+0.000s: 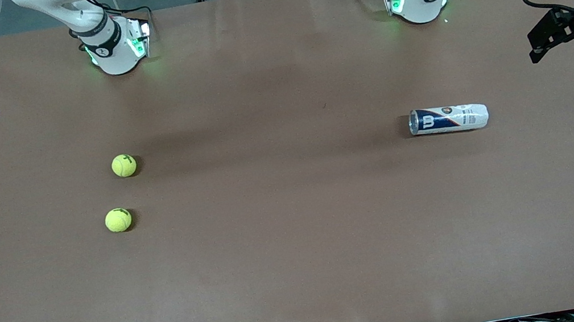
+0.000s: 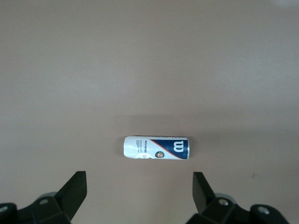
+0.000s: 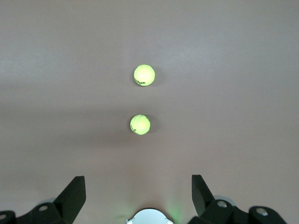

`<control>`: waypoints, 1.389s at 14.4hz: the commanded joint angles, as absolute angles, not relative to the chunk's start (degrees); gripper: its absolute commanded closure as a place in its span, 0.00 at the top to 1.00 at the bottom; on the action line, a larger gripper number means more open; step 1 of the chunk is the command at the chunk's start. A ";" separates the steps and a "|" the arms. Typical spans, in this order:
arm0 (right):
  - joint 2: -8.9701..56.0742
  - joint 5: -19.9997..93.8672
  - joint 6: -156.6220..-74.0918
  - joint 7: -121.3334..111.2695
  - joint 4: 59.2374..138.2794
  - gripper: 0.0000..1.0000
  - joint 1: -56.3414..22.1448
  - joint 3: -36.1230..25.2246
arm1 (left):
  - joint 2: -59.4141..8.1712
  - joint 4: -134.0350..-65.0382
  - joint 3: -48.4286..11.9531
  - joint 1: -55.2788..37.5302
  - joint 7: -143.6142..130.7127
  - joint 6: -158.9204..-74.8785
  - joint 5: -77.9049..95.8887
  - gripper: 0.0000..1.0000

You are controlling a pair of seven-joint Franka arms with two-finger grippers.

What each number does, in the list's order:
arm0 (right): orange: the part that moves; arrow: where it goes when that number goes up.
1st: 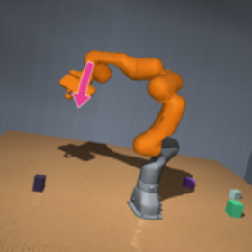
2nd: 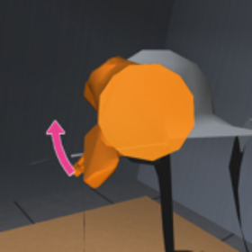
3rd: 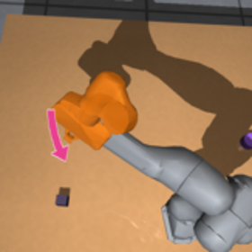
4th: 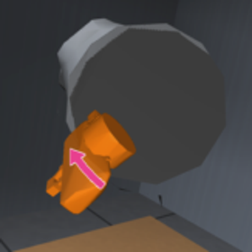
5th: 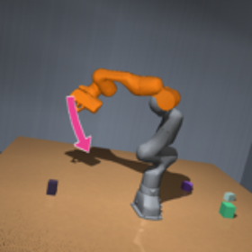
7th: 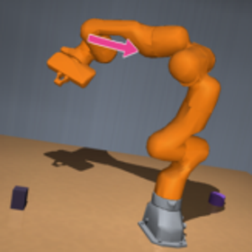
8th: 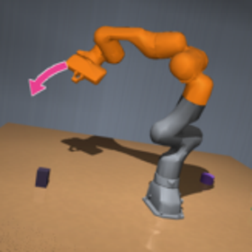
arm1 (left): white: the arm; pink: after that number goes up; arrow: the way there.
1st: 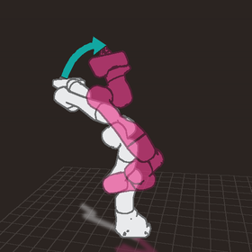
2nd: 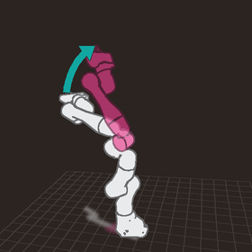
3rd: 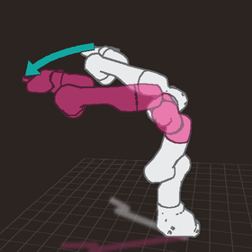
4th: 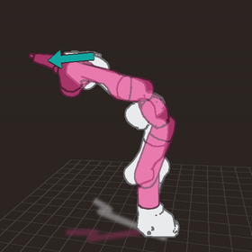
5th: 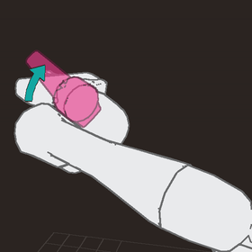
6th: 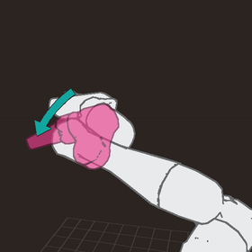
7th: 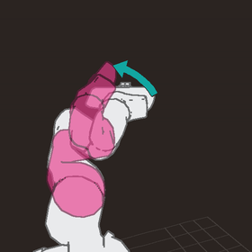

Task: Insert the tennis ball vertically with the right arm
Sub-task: 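Reach the left gripper to the can while the right gripper reaches the balls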

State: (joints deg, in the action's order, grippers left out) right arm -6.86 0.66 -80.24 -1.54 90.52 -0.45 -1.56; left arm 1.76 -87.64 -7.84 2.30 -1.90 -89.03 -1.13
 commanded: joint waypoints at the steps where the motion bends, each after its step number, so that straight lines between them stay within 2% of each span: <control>1: -8.00 0.53 -80.42 -3.07 91.23 1.00 0.09 -1.32 | 1.76 -87.01 -7.82 2.37 -0.88 -87.98 -0.53 1.00; 6: -7.91 0.53 -80.33 -2.90 91.14 1.00 0.26 -1.41 | 1.15 -87.18 -7.82 2.37 -0.70 -88.07 -0.62 1.00; 9: -7.56 0.44 -79.80 -2.99 89.65 1.00 0.18 -1.41 | 0.71 -89.99 -9.57 1.85 -0.88 -87.01 -1.23 1.00; 14: -5.54 0.35 -80.15 -2.72 90.00 1.00 0.96 -1.49 | 0.44 -100.78 -16.94 1.85 -0.88 -92.71 -5.78 1.00; 17: 0.94 0.18 -81.12 -2.64 89.74 1.00 2.71 -1.49 | 0.35 -109.39 -20.74 1.93 -0.88 -100.17 -9.66 1.00; 20: 5.97 -0.87 -87.35 -3.25 89.74 1.00 3.43 -1.41 | -1.31 -117.31 -21.96 1.85 1.74 -108.08 -11.68 1.00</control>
